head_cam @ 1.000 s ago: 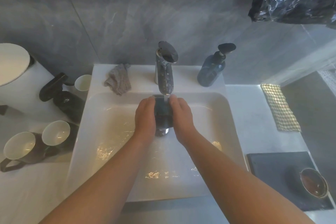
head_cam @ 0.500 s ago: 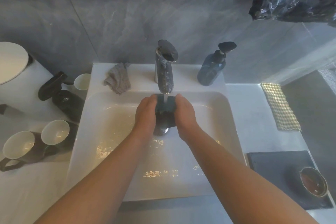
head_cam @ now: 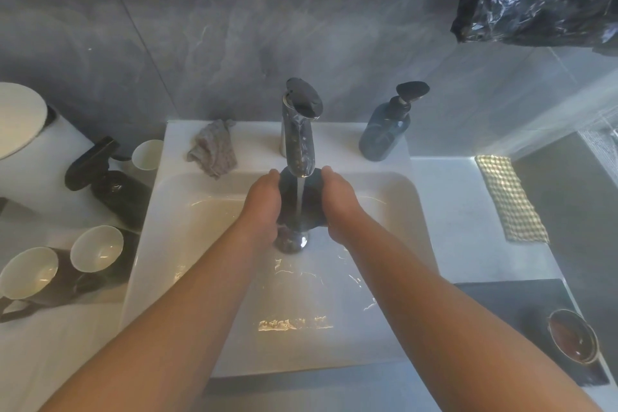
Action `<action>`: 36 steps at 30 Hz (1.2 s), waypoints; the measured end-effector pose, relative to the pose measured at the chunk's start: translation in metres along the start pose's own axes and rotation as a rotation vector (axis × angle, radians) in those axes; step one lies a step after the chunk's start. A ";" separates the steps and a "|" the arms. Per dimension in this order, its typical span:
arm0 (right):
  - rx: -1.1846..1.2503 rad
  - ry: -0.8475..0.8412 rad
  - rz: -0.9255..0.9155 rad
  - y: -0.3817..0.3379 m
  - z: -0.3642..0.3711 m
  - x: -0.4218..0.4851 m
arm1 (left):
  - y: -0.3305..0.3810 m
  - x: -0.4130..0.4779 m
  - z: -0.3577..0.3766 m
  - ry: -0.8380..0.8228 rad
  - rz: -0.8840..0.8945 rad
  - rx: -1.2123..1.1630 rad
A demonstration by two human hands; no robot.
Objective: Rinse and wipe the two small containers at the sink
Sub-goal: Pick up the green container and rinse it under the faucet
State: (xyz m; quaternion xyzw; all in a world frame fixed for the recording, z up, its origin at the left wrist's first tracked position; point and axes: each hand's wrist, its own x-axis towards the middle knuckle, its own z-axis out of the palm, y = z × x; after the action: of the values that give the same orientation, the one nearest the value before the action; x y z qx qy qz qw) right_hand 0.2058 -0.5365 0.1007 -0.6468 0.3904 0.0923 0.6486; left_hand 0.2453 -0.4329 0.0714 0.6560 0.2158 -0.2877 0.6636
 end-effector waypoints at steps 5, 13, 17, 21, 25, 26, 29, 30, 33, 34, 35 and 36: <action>-0.017 -0.020 0.010 0.001 0.002 -0.001 | -0.002 0.000 0.000 -0.008 -0.003 -0.028; -0.201 -0.135 -0.078 -0.003 -0.010 -0.015 | -0.003 -0.001 -0.009 -0.076 -0.117 -0.061; -0.330 -0.110 -0.186 0.000 -0.021 -0.023 | -0.012 -0.003 -0.009 -0.106 -0.159 -0.088; -0.388 -0.065 -0.233 0.009 -0.024 -0.026 | -0.020 -0.004 -0.007 -0.160 -0.219 -0.065; -0.385 -0.056 -0.228 0.015 -0.026 -0.025 | -0.025 -0.005 -0.008 -0.194 -0.210 0.012; -0.387 -0.056 -0.225 0.015 -0.026 -0.025 | -0.025 -0.005 -0.008 -0.194 -0.209 0.022; -0.391 -0.052 -0.228 0.015 -0.027 -0.026 | -0.025 -0.007 -0.007 -0.202 -0.209 0.030; -0.392 -0.051 -0.228 0.015 -0.027 -0.026 | -0.025 -0.008 -0.007 -0.205 -0.209 0.030; -0.376 -0.049 -0.218 0.015 -0.027 -0.026 | -0.022 -0.011 -0.008 -0.202 -0.218 0.013; -0.364 -0.047 -0.217 0.016 -0.027 -0.025 | -0.019 -0.013 -0.008 -0.199 -0.220 0.010; -0.349 -0.042 -0.216 0.017 -0.027 -0.024 | -0.017 -0.014 -0.009 -0.194 -0.220 0.011; -0.328 -0.036 -0.213 0.018 -0.026 -0.022 | -0.016 -0.015 -0.010 -0.190 -0.217 0.010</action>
State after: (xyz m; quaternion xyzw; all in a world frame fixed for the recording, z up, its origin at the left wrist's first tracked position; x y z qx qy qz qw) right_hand 0.1691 -0.5494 0.1040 -0.7799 0.2878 0.0970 0.5473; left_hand 0.2246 -0.4211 0.0692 0.6019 0.2204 -0.4194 0.6428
